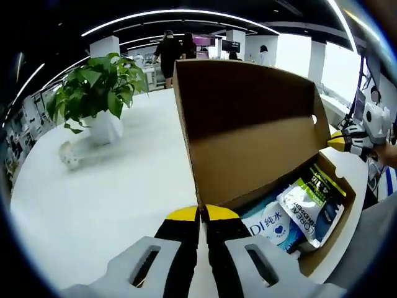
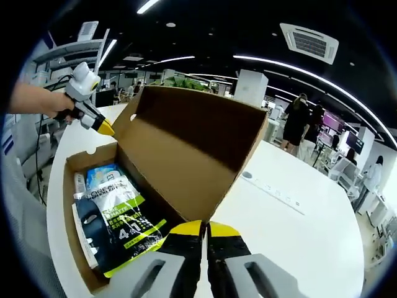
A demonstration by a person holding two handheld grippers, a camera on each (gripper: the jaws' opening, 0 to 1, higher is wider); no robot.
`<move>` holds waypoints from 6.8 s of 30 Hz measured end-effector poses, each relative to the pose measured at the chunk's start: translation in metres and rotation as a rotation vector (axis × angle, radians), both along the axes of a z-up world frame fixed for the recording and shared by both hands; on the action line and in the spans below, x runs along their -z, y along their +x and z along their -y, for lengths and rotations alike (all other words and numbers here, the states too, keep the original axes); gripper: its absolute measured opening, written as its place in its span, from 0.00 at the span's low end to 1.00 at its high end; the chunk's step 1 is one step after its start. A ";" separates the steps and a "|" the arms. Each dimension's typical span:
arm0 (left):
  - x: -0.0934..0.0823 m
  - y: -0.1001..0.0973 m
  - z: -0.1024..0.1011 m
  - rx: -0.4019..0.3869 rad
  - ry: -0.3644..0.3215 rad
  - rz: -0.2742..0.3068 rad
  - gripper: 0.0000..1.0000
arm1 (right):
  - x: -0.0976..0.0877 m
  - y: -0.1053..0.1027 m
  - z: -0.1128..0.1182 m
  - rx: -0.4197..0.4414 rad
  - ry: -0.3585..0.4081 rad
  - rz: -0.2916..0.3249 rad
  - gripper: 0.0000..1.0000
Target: Operate the shoe box by opening the lid, removing the specified soft item, and placing it in the target area until the item is outside and the box remains undamaged.
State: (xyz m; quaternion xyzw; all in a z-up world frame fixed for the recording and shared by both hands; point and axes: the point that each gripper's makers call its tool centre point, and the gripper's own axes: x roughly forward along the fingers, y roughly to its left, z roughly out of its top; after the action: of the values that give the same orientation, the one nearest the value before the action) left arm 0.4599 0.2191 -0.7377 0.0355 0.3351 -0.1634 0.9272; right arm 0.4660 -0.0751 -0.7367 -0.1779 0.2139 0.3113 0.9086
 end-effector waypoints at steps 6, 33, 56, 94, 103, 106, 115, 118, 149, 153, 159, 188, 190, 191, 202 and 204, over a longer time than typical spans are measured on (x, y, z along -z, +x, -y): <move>0.000 0.000 0.001 -0.023 -0.017 -0.014 0.00 | 0.001 0.001 0.001 -0.001 0.005 -0.006 0.00; 0.006 0.014 -0.003 -0.031 0.007 -0.023 0.00 | 0.004 0.020 0.000 0.017 0.026 -0.035 0.00; 0.012 0.021 -0.004 -0.038 0.016 -0.039 0.00 | 0.013 0.032 0.000 0.065 0.089 -0.092 0.00; 0.000 -0.028 0.036 0.089 0.039 -0.030 0.21 | -0.009 -0.027 -0.003 0.038 0.207 -0.158 0.24; 0.008 -0.051 0.059 0.136 -0.021 -0.079 0.27 | -0.010 -0.052 -0.010 -0.011 0.222 -0.190 0.36; 0.013 -0.057 0.070 0.152 -0.051 -0.099 0.28 | -0.010 -0.060 -0.011 -0.024 0.219 -0.192 0.38; 0.025 -0.068 0.094 0.202 -0.097 -0.141 0.27 | -0.011 -0.075 -0.013 -0.048 0.204 -0.178 0.44; 0.029 -0.072 0.102 0.215 -0.122 -0.166 0.29 | -0.011 -0.081 -0.013 -0.056 0.192 -0.168 0.45; 0.054 -0.081 0.137 0.190 -0.372 -0.348 0.15 | -0.010 -0.111 -0.024 -0.080 0.227 -0.157 0.46; 0.055 -0.082 0.140 0.171 -0.421 -0.365 0.12 | -0.009 -0.111 -0.025 -0.077 0.227 -0.157 0.46; 0.054 -0.082 0.142 0.160 -0.451 -0.373 0.07 | -0.006 -0.111 -0.026 -0.076 0.223 -0.161 0.46; 0.045 -0.078 0.114 0.125 -0.391 -0.320 0.00 | 0.006 -0.100 -0.052 -0.102 0.207 -0.228 0.43; 0.043 -0.079 0.113 0.130 -0.385 -0.313 0.00 | 0.007 -0.099 -0.056 -0.106 0.204 -0.233 0.43; 0.043 -0.079 0.112 0.131 -0.383 -0.311 0.00 | 0.008 -0.099 -0.057 -0.106 0.204 -0.237 0.43; 0.034 -0.082 0.100 0.174 -0.314 -0.252 0.00 | 0.022 -0.092 -0.070 -0.103 0.200 -0.303 0.37; 0.034 -0.081 0.097 0.175 -0.308 -0.243 0.00 | 0.026 -0.091 -0.071 -0.100 0.193 -0.326 0.37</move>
State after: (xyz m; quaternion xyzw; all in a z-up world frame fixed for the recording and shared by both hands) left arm 0.3789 0.1218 -0.7713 -0.0976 0.4111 -0.2955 0.8568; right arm 0.3749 -0.0040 -0.7626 -0.0475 0.3181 0.3998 0.8583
